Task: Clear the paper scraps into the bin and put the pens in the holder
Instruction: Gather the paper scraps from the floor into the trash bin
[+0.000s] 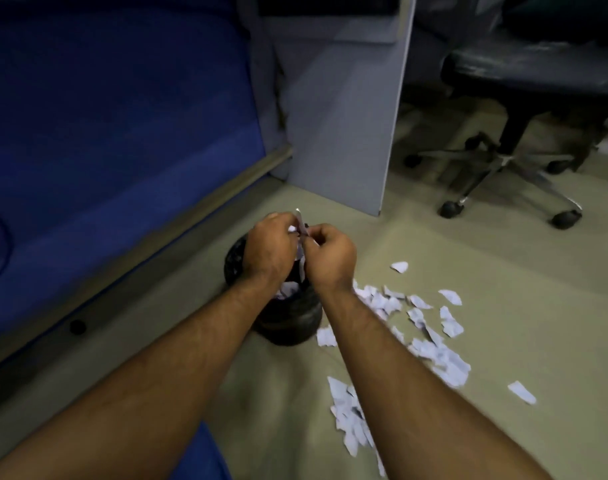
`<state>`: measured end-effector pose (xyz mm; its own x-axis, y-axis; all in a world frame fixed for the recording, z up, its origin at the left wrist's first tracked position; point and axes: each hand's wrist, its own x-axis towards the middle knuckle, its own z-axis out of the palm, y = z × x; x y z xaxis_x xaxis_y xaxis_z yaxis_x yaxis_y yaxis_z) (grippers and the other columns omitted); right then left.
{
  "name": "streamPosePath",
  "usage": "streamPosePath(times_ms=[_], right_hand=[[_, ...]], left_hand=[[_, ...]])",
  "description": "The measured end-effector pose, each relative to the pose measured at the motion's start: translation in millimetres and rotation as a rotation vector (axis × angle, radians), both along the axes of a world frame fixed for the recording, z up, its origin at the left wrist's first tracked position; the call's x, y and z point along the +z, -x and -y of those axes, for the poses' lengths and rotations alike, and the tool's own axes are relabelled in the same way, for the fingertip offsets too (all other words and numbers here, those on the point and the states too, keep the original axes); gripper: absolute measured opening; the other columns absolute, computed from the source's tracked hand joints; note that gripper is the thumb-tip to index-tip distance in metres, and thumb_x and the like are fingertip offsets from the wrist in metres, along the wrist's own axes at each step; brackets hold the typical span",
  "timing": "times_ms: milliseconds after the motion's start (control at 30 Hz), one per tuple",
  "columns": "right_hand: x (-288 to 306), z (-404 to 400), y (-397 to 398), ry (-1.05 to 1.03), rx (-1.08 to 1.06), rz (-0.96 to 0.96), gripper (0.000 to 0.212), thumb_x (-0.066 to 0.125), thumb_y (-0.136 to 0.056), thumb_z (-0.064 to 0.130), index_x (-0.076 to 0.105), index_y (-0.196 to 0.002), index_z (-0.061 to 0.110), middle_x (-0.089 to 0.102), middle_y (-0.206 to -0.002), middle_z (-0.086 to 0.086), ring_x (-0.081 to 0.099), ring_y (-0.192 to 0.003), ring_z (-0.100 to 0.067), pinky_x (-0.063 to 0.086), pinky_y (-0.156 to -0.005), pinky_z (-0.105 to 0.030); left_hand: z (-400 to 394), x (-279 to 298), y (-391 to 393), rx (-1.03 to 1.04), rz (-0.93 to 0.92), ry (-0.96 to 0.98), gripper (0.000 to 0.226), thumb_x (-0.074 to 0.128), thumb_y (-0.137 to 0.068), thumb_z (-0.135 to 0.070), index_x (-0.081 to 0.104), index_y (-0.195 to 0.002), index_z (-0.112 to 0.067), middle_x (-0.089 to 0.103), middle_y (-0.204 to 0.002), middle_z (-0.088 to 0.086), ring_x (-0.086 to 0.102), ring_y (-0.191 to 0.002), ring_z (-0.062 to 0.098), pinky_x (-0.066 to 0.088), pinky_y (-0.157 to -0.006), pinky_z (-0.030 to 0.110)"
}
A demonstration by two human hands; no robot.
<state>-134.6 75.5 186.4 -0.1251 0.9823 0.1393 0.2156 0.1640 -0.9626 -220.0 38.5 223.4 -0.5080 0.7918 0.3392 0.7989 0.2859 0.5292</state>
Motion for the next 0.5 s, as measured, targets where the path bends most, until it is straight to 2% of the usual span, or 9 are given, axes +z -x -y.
streamPosePath(times_ms=[67,133,200,267,367,500], right_hand=[[-4.5,-3.6,25.8,0.017,0.072,0.127,0.016,0.065,-0.086,0.026,0.074,-0.08,0.015,0.072,-0.076,0.004,0.065,-0.071,-0.014,0.045,-0.063,-0.024],[-17.7,-12.0,41.6,0.045,0.165,0.328,0.019,0.065,-0.087,0.03,0.074,-0.083,0.013,0.073,-0.082,-0.003,0.066,-0.077,-0.021,0.041,-0.065,-0.024],[-26.9,-19.1,45.7,0.104,0.241,0.518,0.022,0.068,-0.085,0.03,0.074,-0.093,0.01,0.074,-0.095,-0.009,0.067,-0.09,-0.028,0.042,-0.069,-0.025],[-29.8,-23.2,46.4,0.14,0.262,0.59,0.026,0.067,-0.084,0.027,0.072,-0.1,0.008,0.072,-0.102,-0.013,0.067,-0.098,-0.032,0.046,-0.073,-0.027],[-24.0,-25.3,38.4,0.1,0.222,0.566,0.023,0.063,-0.084,0.018,0.073,-0.103,0.011,0.073,-0.106,-0.011,0.066,-0.101,-0.031,0.043,-0.073,-0.024],[-22.1,-18.1,27.4,0.111,0.037,0.308,0.024,0.063,-0.084,0.018,0.074,-0.104,0.018,0.075,-0.105,-0.003,0.067,-0.101,-0.024,0.049,-0.084,-0.027]], left_hand=[[-0.7,-9.4,26.6,0.068,0.007,0.047,0.018,0.048,-0.091,-0.018,0.065,-0.087,-0.014,0.063,-0.095,0.007,0.058,-0.082,0.024,0.036,-0.063,0.027],[-2.2,-26.8,44.3,0.052,0.031,0.14,0.015,0.049,-0.089,-0.014,0.063,-0.096,-0.011,0.063,-0.104,0.012,0.059,-0.092,0.03,0.043,-0.07,0.031],[-2.5,-40.5,52.9,-0.007,0.056,0.243,0.027,0.053,-0.09,-0.013,0.061,-0.116,-0.012,0.061,-0.123,0.013,0.057,-0.111,0.032,0.047,-0.087,0.035],[-1.6,-49.9,58.1,-0.025,0.046,0.293,0.041,0.056,-0.093,-0.017,0.052,-0.134,-0.014,0.053,-0.139,0.008,0.05,-0.126,0.028,0.041,-0.101,0.034],[-5.3,-62.1,56.9,-0.031,0.031,0.244,0.037,0.057,-0.093,-0.017,0.056,-0.13,-0.012,0.056,-0.136,0.009,0.052,-0.124,0.028,0.042,-0.103,0.034],[-10.5,-67.8,44.5,-0.043,0.052,0.18,0.019,0.058,-0.089,-0.018,0.067,-0.105,-0.014,0.066,-0.109,0.009,0.063,-0.099,0.029,0.051,-0.084,0.034]])
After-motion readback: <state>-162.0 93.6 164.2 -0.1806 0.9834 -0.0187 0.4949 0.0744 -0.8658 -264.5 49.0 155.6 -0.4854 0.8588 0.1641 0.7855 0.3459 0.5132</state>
